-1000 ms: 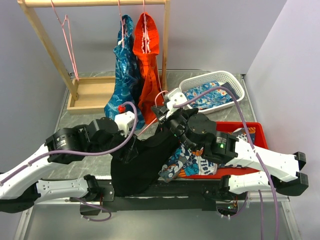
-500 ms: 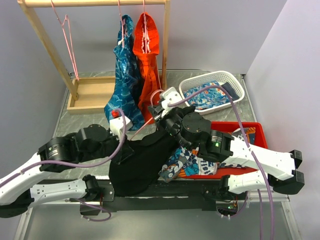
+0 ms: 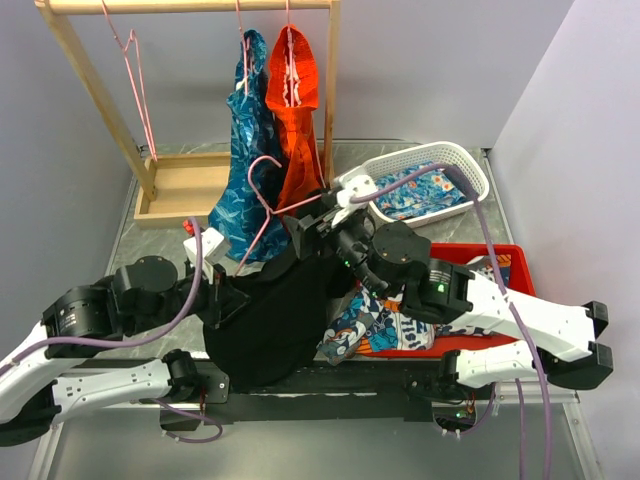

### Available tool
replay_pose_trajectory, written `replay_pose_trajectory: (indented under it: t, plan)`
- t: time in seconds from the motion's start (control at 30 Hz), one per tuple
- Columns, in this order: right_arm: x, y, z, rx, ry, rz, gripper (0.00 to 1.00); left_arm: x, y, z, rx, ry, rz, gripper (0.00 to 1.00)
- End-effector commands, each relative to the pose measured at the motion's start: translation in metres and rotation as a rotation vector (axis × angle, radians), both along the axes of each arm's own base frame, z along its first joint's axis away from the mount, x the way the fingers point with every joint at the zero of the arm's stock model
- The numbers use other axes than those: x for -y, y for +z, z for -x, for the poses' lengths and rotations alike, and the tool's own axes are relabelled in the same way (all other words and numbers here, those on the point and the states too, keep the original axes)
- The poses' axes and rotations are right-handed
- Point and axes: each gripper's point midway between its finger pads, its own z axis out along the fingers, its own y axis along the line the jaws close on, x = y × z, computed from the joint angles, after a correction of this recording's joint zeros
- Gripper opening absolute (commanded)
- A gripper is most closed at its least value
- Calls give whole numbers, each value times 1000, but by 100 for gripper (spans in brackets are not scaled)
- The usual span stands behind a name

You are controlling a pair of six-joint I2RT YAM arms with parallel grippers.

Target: Place the shorts on the hanger

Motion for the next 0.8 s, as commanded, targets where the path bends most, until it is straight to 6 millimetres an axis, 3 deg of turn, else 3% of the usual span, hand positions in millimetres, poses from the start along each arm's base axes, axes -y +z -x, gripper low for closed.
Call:
replay_pose_trajectory:
  t: [0.0,0.2,0.23,0.33,0.37,0.43,0.47,0.57,0.67,0.77]
  plan:
    - [48,37,-14,-38,-157,-204,83,-4,31,-3,51,28,90,1]
    - [99,41,-47,-129,-249,-408,89,-20,32,0,44,58,95,1]
    - [115,39,-61,-138,-300,-427,90,-23,34,2,44,55,96,1]
    - [121,21,-85,-211,-319,-479,90,-28,44,9,58,30,134,1]
    - [124,7,-103,-251,-320,-492,90,-28,47,12,63,17,146,1]
    - [121,-3,-117,-278,-277,-526,90,-32,56,19,82,-15,180,1]
    - [124,-25,-132,-321,-292,-534,90,-33,60,21,90,-26,192,1]
    - [105,-55,-152,-384,-206,-535,90,-35,68,27,113,-62,218,1]
    - [86,-85,-167,-447,-153,-513,89,-37,75,30,133,-82,233,1]
    - [67,-113,-169,-496,-78,-509,88,-42,84,32,160,-80,253,1]
